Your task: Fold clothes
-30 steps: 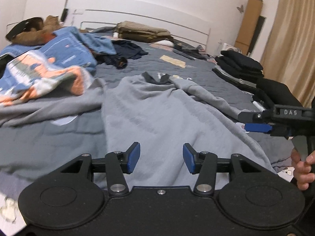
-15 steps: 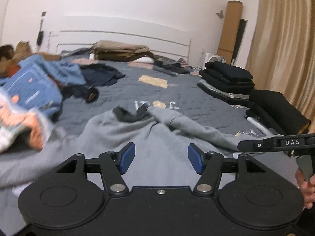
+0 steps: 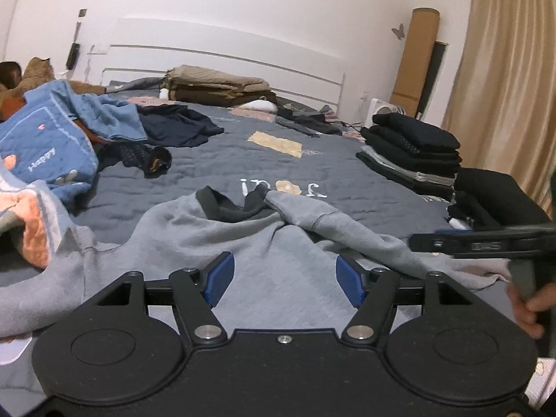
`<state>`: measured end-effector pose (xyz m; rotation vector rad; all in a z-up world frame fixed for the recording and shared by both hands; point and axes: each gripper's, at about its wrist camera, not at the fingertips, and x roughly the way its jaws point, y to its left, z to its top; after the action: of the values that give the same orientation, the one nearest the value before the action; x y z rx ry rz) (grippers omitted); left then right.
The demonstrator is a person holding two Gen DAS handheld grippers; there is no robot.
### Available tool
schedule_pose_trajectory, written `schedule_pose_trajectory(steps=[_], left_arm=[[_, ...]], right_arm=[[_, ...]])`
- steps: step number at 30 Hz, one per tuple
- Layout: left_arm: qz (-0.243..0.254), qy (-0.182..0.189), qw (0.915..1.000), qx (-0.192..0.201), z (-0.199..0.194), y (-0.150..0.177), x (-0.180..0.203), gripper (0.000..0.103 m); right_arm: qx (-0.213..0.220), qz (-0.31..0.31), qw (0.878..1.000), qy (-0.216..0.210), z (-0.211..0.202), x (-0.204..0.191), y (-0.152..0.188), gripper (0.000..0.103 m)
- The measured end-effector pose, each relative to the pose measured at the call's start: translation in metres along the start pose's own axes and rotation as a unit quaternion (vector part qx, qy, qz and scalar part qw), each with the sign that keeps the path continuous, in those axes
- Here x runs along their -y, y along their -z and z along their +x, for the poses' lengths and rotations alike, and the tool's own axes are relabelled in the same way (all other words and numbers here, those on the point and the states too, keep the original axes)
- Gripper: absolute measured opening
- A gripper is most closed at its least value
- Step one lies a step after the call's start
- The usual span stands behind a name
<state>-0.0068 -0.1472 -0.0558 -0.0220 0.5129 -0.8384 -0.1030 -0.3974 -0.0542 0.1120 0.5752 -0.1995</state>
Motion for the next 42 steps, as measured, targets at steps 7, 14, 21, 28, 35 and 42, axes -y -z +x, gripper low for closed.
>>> schedule_pose_trajectory(steps=[7,14,21,28,35,42], left_arm=[[-0.004,0.014,0.9998,-0.013,0.008,0.000,0.002,0.066],[-0.020,0.018,0.9994,-0.022,0.015,0.000,-0.003,0.068],[-0.032,0.020,0.9988,-0.031,0.020,0.000,-0.007,0.068],[-0.041,0.016,0.9982,-0.041,0.026,0.002,-0.011,0.068],[-0.051,0.012,0.9975,-0.047,0.031,0.002,-0.016,0.068],[-0.064,0.008,0.9966,-0.051,0.034,0.001,-0.022,0.068]], right_arm=[[-0.003,-0.101,0.995,0.013,0.038,-0.009,-0.005,0.062],[-0.012,-0.182,0.983,-0.007,0.068,-0.017,-0.007,0.062],[-0.038,-0.225,0.974,0.003,0.096,-0.013,-0.011,0.061],[-0.054,-0.243,0.968,0.019,0.118,-0.005,-0.013,0.031],[-0.044,-0.195,0.979,0.051,0.130,0.022,-0.033,0.024],[-0.040,-0.109,0.986,0.122,0.153,0.072,-0.055,0.023]])
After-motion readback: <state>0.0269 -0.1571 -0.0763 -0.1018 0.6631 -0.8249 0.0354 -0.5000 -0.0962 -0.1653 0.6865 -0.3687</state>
